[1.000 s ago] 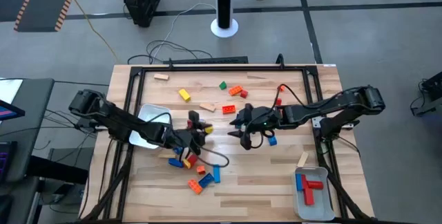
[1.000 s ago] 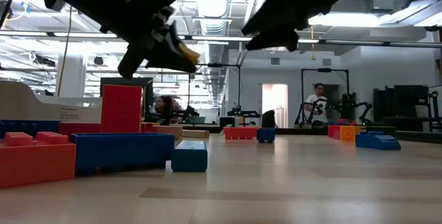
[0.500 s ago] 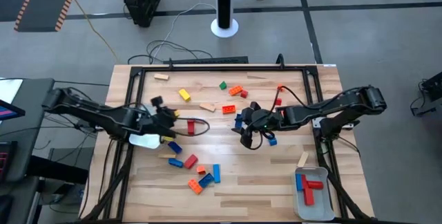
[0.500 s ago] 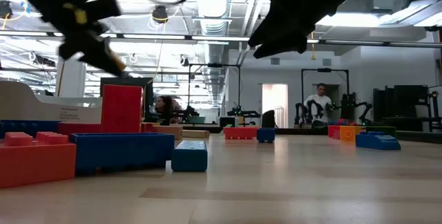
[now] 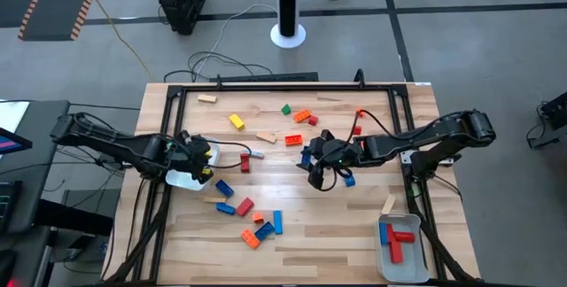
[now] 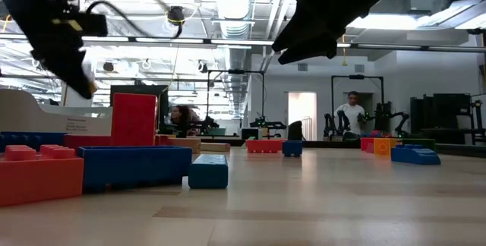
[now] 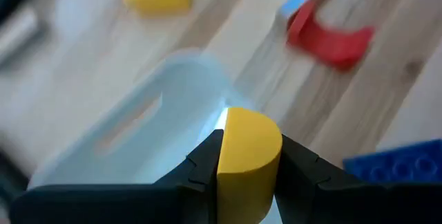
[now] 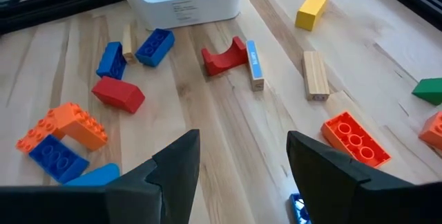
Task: Sort blocks by size
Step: Put the yellow small block into the white bin, then put the yellow large block into the gray bin
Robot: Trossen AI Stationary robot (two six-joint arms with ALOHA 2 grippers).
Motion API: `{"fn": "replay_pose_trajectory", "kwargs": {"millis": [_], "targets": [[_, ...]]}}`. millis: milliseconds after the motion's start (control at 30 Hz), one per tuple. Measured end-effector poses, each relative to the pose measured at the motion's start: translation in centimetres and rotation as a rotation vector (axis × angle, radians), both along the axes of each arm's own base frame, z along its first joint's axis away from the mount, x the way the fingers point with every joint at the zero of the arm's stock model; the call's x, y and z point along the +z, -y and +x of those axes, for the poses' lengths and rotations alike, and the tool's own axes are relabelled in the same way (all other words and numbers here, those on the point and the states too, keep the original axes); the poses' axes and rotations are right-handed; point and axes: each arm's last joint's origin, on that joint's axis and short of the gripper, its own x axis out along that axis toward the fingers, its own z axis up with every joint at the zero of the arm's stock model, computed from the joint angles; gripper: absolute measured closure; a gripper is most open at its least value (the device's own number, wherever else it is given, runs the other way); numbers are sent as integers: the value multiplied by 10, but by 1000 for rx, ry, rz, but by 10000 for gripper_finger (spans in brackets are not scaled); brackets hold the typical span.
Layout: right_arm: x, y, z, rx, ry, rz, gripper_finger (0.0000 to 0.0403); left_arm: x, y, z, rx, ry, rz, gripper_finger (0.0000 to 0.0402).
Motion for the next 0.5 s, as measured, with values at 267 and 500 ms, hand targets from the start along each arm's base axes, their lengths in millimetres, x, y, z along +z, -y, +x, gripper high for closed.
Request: {"fn": "replay_pose_trajectory", "kwargs": {"millis": [267, 500], "targets": [[-1, 0, 0, 12, -11, -18, 159, -10, -1, -9, 175, -114, -76, 249], [-1, 3, 0, 14, -15, -35, 159, 12, -6, -1, 112, -80, 11, 186]]}}
